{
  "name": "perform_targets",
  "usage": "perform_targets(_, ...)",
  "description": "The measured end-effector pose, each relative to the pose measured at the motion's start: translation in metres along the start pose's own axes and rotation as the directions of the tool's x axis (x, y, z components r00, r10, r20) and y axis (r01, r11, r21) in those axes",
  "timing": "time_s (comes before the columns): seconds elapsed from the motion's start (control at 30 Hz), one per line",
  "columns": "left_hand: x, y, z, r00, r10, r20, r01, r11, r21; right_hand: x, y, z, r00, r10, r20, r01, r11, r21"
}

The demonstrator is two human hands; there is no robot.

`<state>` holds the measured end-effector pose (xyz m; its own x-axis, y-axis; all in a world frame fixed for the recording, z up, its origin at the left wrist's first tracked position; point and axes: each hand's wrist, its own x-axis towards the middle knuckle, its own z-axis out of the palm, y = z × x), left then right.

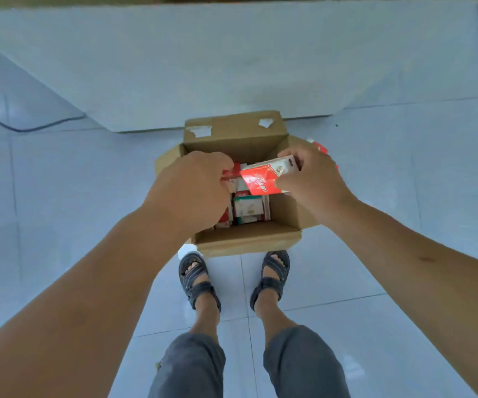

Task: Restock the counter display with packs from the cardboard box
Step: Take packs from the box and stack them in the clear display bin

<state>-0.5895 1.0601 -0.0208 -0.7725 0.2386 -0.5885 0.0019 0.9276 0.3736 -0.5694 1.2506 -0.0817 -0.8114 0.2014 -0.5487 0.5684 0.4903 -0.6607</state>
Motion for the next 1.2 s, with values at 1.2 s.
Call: perform_targets(1.2, -0.232, 0.186, -0.451, 0.829, 0.095, -0.551, -0.168, 0.982, -0.084, -0.203, -0.444, -0.315, 0.917, -0.392, 0.074, 0.235, 0.680, 0.695)
